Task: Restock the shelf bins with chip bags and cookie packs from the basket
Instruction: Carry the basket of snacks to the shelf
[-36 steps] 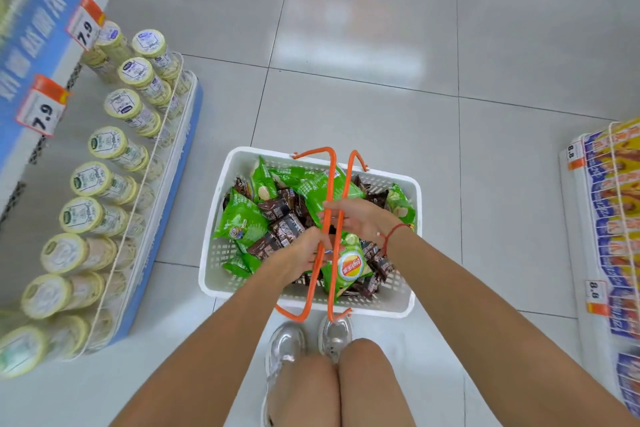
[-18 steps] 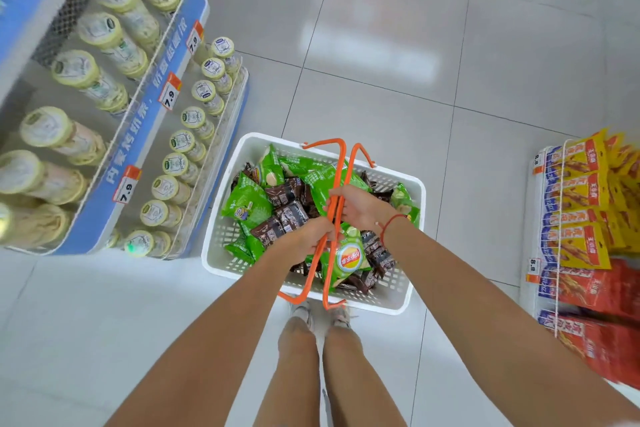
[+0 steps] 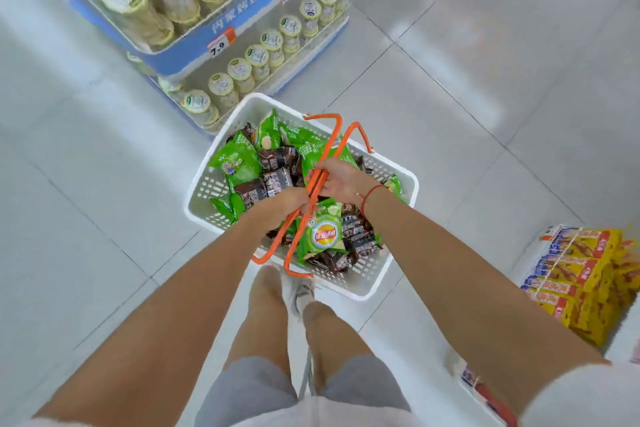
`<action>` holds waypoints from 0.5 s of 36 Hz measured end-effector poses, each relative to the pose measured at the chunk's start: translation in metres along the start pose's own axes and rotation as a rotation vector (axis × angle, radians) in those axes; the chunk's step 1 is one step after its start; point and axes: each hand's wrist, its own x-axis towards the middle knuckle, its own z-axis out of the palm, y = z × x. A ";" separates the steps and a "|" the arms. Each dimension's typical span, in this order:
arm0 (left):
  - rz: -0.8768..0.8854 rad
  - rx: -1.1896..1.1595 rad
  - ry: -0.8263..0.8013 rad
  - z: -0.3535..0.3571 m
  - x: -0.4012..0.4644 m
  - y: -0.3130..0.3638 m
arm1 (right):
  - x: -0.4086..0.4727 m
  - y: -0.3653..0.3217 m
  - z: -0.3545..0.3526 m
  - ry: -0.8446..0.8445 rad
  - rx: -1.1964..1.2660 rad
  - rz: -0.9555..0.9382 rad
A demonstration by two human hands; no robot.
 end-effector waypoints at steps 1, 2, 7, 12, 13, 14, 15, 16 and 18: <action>-0.005 -0.021 0.024 -0.008 -0.005 -0.011 | -0.001 0.004 0.014 -0.018 -0.029 0.013; -0.009 -0.041 0.044 -0.017 -0.010 -0.023 | -0.001 0.009 0.029 -0.026 -0.058 0.025; -0.015 -0.214 0.098 -0.060 -0.043 -0.087 | 0.004 0.039 0.104 -0.079 -0.214 0.077; 0.005 -0.354 0.138 -0.106 -0.080 -0.145 | 0.007 0.070 0.190 -0.093 -0.390 0.100; 0.006 -0.395 0.148 -0.117 -0.086 -0.159 | 0.009 0.077 0.209 -0.093 -0.424 0.098; 0.011 -0.435 0.155 -0.128 -0.092 -0.172 | 0.010 0.085 0.228 -0.095 -0.456 0.098; 0.022 -0.471 0.160 -0.139 -0.098 -0.185 | 0.011 0.092 0.247 -0.097 -0.488 0.096; 0.036 -0.507 0.167 -0.151 -0.105 -0.197 | 0.013 0.100 0.266 -0.100 -0.521 0.090; 0.054 -0.569 0.186 -0.176 -0.118 -0.221 | 0.015 0.114 0.308 -0.114 -0.580 0.073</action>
